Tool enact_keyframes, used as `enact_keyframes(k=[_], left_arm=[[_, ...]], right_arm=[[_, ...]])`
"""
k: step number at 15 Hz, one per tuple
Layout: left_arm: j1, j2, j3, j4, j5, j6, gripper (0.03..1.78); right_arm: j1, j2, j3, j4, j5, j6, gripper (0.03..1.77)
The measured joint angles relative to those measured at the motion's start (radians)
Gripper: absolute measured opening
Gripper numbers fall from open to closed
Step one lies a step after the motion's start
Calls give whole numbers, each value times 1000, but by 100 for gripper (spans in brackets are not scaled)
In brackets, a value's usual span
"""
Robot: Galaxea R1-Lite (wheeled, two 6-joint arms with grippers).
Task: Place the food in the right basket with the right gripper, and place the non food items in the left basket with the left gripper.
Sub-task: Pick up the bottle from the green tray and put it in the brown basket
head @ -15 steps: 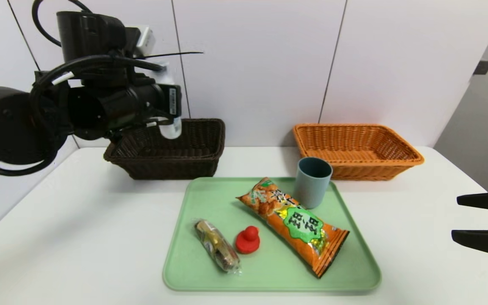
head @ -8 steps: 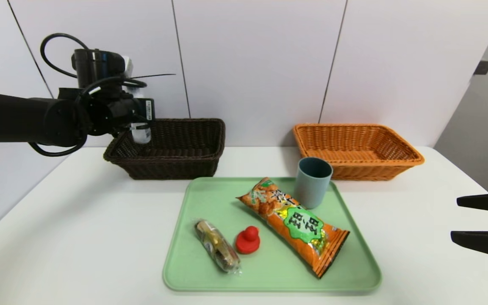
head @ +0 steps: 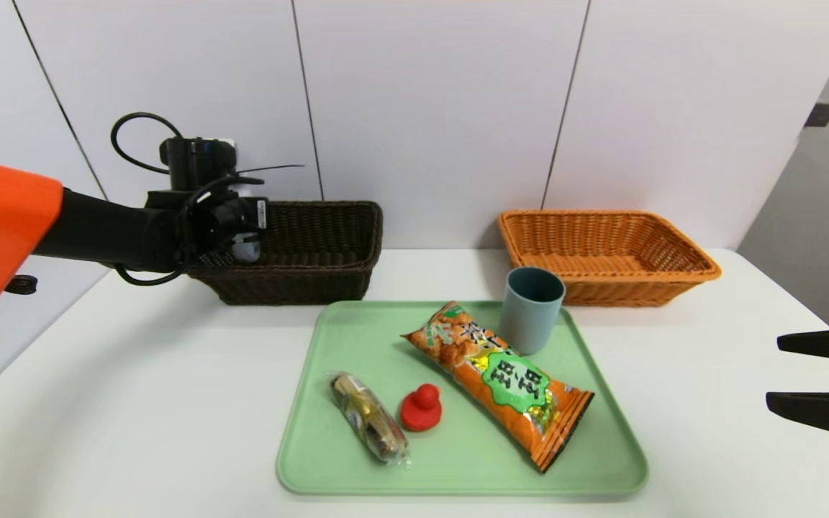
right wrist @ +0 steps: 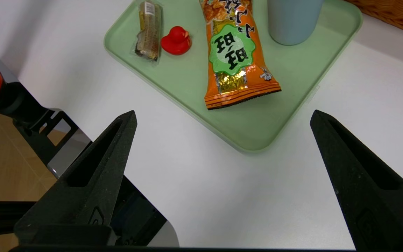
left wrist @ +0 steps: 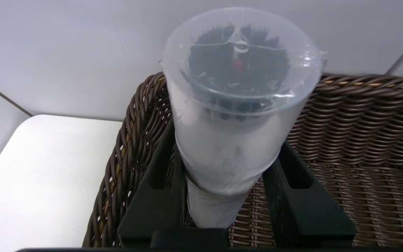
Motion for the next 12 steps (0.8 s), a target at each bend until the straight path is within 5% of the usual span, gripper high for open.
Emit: enact_keyframes(k=[6,12], left_arm=[[6,36,12,-1,0,-32,65],[8,6,79,-12,3,-46,118]], right_arm=[[0,4,0,-1,0,0,171],[0,6,-2,-1,1,0,171]])
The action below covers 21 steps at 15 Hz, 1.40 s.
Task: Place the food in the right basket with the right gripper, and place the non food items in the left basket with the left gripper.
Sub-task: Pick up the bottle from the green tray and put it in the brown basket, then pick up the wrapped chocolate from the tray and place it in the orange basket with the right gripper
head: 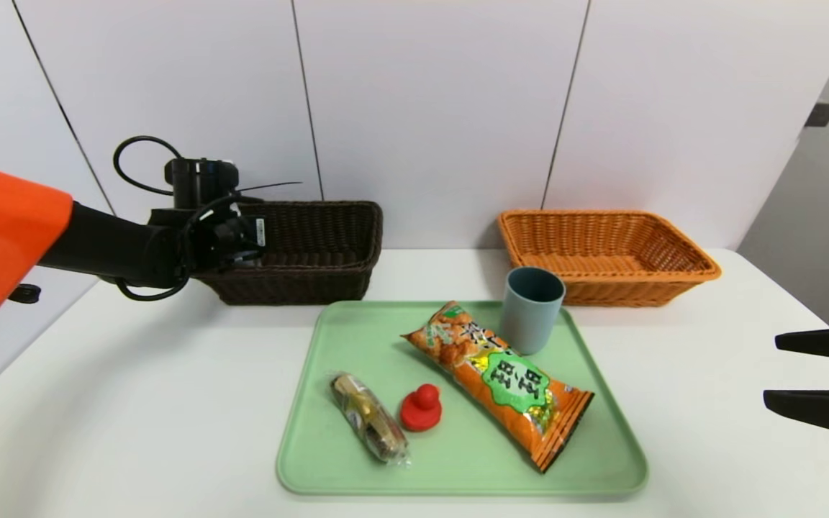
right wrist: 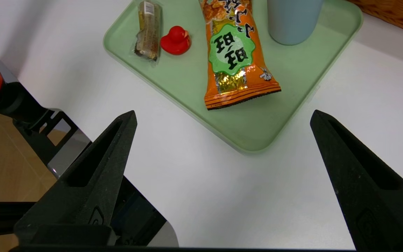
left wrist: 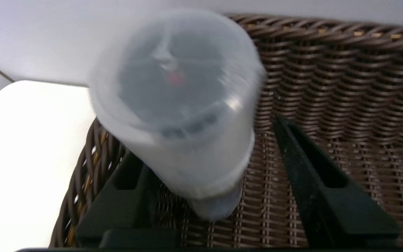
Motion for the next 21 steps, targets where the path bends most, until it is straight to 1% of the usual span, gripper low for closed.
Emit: enact_keyframes(k=[4,10,17,19,21], left_arm=[[8,-76,69,-45,0,1,139],[13,-227,88,-28,0,16,156],[50,-401,92,132,-7,10,164],[50,-460,127,177,-8,8,166],[46,-533,196,215,-11,7,167]], right_arm=[[0,0,-2,1,0,-1,171],[0,-11,4,1,0,2,171],[0,-18,-8,1,-12,0,171],[2,-19,-11,0,-13,0,171],[9,-19,-13,-1,-12,-1,171]])
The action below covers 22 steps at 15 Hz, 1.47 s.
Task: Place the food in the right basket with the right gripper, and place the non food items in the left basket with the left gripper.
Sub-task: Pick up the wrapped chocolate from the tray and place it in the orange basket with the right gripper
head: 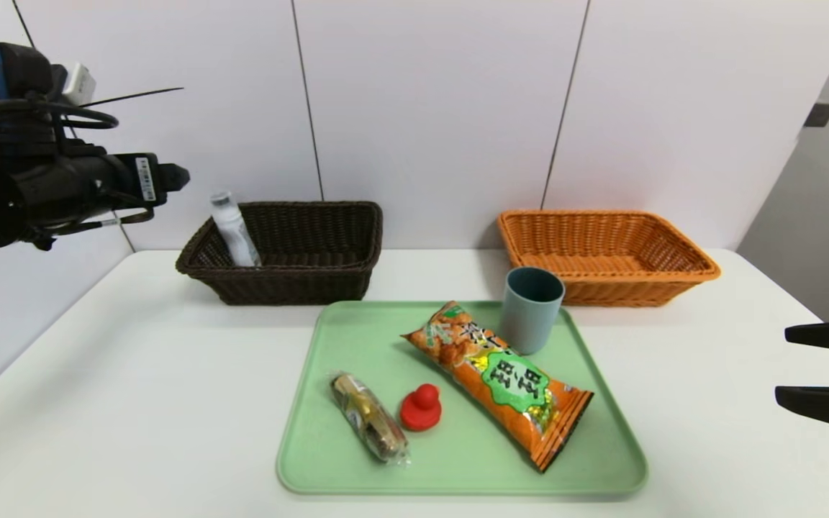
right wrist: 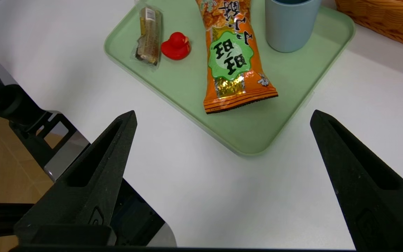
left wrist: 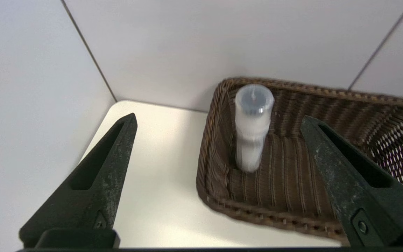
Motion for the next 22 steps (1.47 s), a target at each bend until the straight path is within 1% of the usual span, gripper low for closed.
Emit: enact_keyframes(k=[3,5,7,9,11,14,16,18,22], left_arm=[[-2,-112,126,65,-5,0,167],[-4,-184,220,82,-23,0,167],[-4,-262,313,98,-58,2,168],[-8,-329,374,126,-86,5,169],[-21,-377,404,159,-93,8,169],[-32,-421,426,171,-93,9,169],[-33,-450,442,183,-92,11,169],[-34,-481,453,216,-92,12,169],[-35,-520,466,223,-93,11,169]], right_arm=[[10,3,-10,0,1,-16,171],[39,13,-28,1,1,-30,171],[101,30,-54,6,0,-32,171],[179,63,-93,11,-1,-31,171],[257,111,-143,12,-2,-31,171],[359,209,-240,11,-5,-31,171],[419,286,-304,7,-21,-31,171],[473,366,-366,3,-34,-30,171],[555,522,-487,2,-51,-29,171]])
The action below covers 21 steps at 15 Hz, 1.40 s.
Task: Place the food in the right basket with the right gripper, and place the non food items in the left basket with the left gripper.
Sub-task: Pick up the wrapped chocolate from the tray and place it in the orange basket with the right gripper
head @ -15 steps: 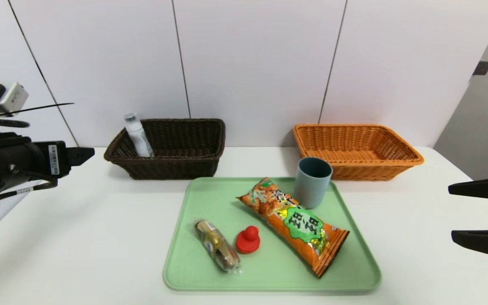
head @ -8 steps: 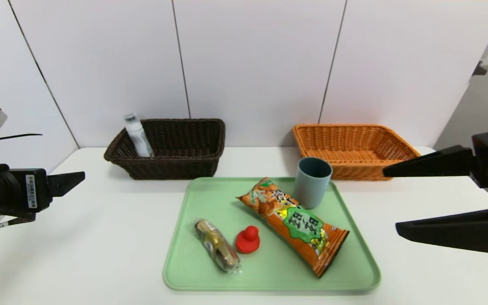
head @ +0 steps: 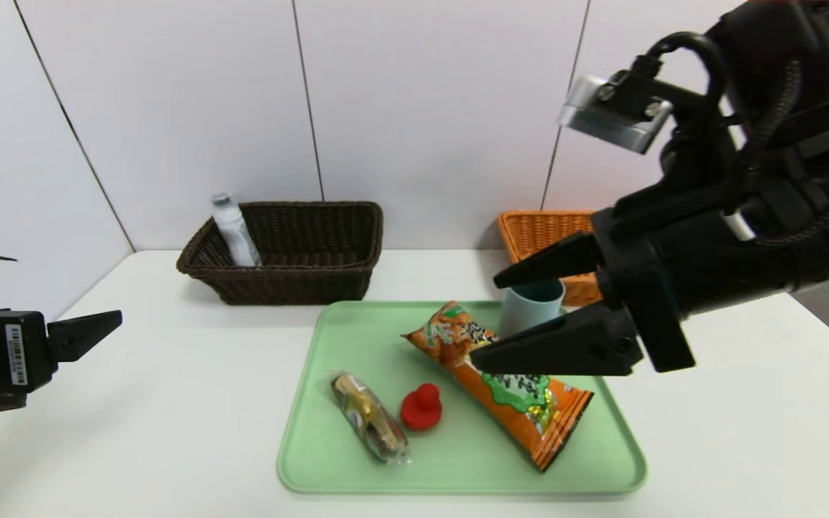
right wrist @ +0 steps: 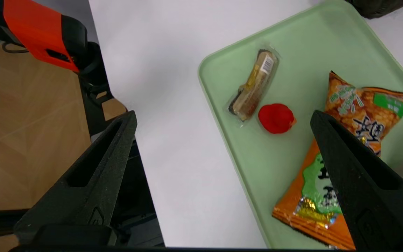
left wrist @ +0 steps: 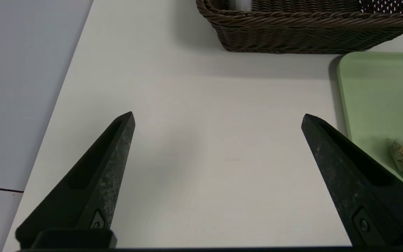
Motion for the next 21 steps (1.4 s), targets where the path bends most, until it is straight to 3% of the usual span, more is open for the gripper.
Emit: enact_keyframes(k=[7,9,14,21], left_arm=[[-5,-25,7,-1,0,-1,169],[-5,-29,13,-1,0,-1,169],[-5,-45,24,-1,0,-2,169],[-5,-51,31,-2,0,-4,169]], right_arm=[[84,262,-184,8,-24,10,171],[105,324,-217,10,-52,13,171],[168,458,-276,11,-222,7,171],[199,558,-299,10,-407,-9,171]])
